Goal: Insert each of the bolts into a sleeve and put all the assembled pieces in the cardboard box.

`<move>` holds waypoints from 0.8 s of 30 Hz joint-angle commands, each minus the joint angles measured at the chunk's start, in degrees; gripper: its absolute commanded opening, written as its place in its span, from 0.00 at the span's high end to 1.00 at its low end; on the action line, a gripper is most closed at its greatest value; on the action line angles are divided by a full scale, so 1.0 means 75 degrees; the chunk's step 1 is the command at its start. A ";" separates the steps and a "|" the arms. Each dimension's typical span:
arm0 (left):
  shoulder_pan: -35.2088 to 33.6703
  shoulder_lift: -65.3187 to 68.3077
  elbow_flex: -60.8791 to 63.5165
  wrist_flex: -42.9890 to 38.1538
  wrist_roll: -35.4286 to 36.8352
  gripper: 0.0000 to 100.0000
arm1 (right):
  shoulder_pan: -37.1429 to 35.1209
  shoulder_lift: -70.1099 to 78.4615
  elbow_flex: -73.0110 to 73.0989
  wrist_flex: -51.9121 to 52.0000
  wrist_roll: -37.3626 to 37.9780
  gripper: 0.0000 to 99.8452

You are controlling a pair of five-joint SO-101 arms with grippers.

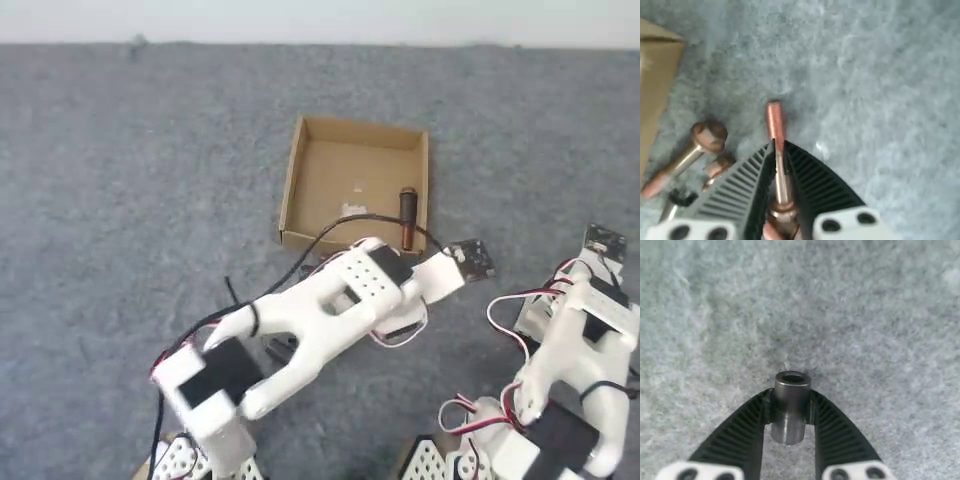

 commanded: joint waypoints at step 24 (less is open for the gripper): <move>-0.0774 -0.3446 0.2749 -0.0797 0.1289 0.89 | -0.0053 -0.0322 0.0047 -0.0264 -0.0023 0.99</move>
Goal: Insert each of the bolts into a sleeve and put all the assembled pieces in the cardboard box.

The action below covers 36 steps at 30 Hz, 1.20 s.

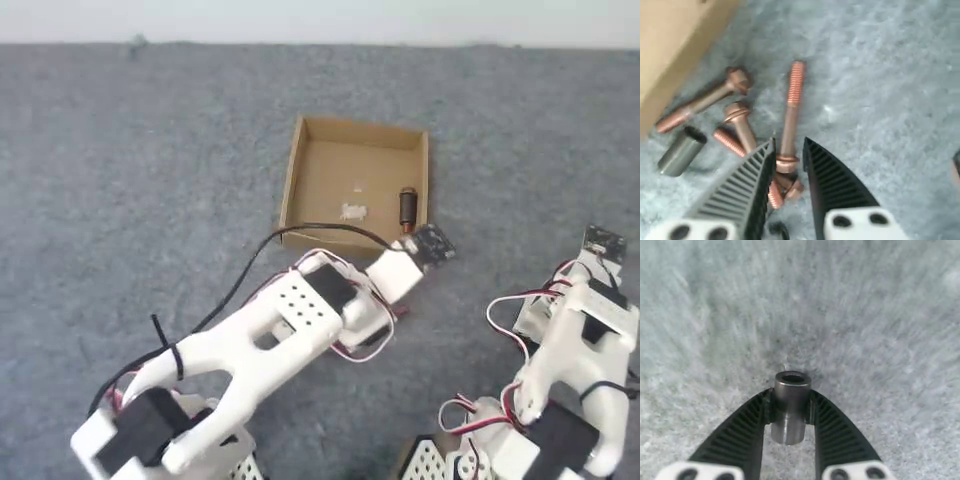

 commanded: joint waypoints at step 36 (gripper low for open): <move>0.0692 0.2333 -0.0756 0.1067 -0.3071 0.97 | -0.0064 -0.0322 -0.0059 -0.0100 -0.0023 0.99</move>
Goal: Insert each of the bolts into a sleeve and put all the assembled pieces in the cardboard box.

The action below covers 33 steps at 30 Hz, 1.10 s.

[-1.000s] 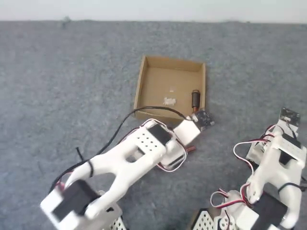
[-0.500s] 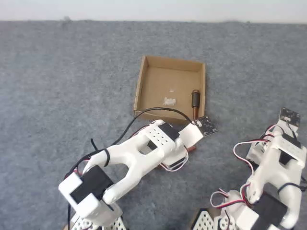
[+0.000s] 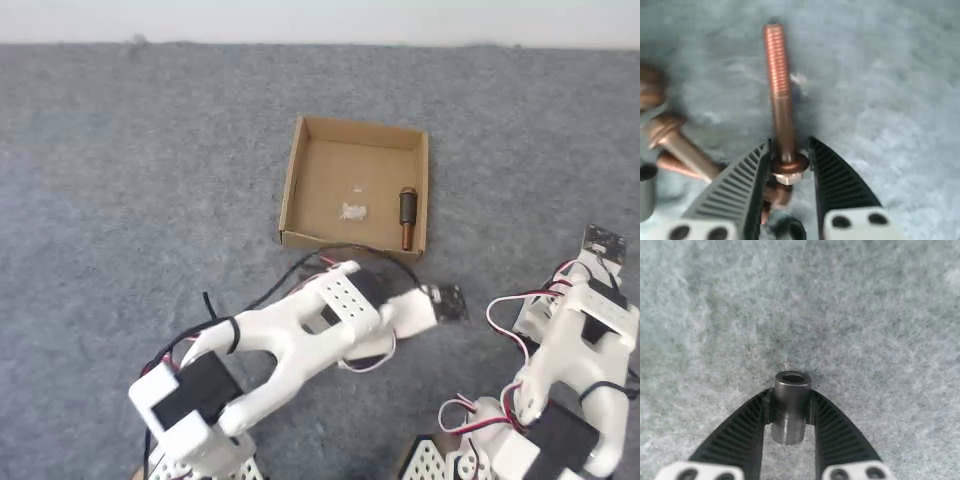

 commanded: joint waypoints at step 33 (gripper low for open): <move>-0.0281 -0.2661 0.0592 -0.0164 0.0903 0.82 | -0.0076 -0.0322 -0.0047 -0.0100 -0.0023 0.99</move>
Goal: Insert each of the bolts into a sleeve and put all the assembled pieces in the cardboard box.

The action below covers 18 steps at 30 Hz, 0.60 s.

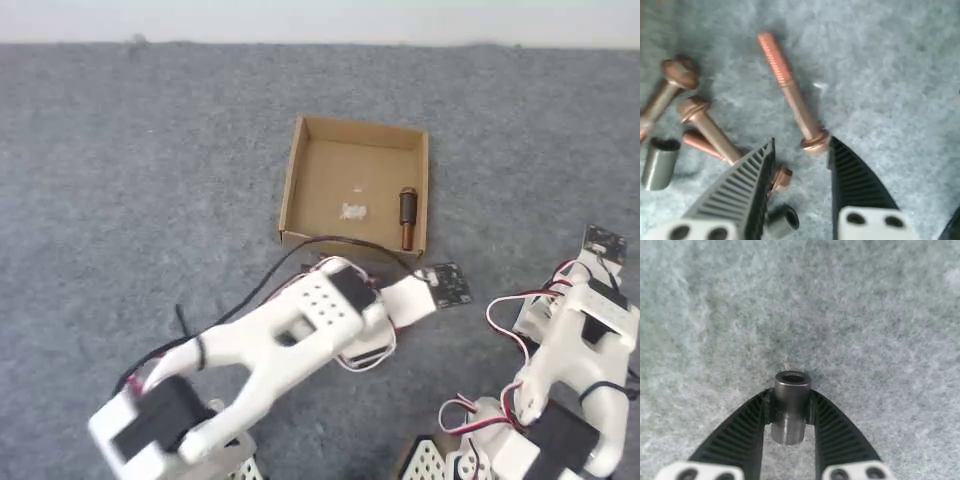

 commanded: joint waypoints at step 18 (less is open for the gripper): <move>0.1993 -0.1700 0.1588 -0.1008 0.1512 0.99 | -0.0076 -0.0322 -0.0047 -0.0100 -0.0012 0.99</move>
